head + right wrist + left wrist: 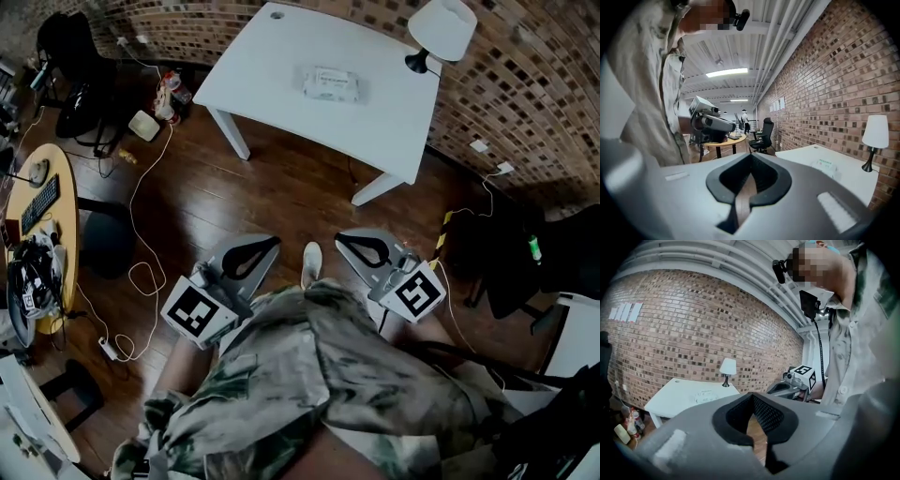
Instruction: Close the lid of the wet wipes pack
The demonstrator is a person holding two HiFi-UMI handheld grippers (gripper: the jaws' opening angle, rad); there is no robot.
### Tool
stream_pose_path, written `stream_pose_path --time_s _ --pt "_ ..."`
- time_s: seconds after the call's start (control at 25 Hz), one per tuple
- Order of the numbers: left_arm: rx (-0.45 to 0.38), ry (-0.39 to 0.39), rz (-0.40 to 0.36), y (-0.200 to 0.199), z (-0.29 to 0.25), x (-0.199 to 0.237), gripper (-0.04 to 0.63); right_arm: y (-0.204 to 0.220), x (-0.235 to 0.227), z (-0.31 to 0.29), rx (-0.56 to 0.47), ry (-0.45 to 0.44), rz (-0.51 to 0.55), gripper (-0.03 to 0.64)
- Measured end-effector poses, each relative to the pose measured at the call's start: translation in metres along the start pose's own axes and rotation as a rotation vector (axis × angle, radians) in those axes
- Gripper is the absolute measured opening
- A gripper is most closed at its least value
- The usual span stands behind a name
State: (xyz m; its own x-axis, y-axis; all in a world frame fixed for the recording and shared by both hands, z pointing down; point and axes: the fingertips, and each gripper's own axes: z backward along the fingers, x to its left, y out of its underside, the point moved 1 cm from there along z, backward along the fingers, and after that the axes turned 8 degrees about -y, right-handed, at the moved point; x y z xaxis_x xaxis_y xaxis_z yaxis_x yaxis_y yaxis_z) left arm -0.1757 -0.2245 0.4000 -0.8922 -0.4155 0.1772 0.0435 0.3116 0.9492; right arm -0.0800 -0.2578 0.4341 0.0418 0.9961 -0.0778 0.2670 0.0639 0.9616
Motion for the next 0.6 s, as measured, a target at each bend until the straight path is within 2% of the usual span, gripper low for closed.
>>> stream_pose_path --time_s 0.28,0.44,0.6 --pt "0.004 -0.013 -0.032 -0.022 -0.066 0.020 0.002 0.007 -0.066 0.018 -0.008 0.005 -0.016 0.003" --pt "0.009 0.016 -0.054 -0.030 -0.093 0.020 0.002 0.008 -0.091 0.024 -0.024 0.013 -0.001 0.003" --pt "0.026 0.034 -0.042 -0.033 -0.115 0.026 0.002 0.012 -0.112 0.028 -0.027 0.038 -0.024 0.003"
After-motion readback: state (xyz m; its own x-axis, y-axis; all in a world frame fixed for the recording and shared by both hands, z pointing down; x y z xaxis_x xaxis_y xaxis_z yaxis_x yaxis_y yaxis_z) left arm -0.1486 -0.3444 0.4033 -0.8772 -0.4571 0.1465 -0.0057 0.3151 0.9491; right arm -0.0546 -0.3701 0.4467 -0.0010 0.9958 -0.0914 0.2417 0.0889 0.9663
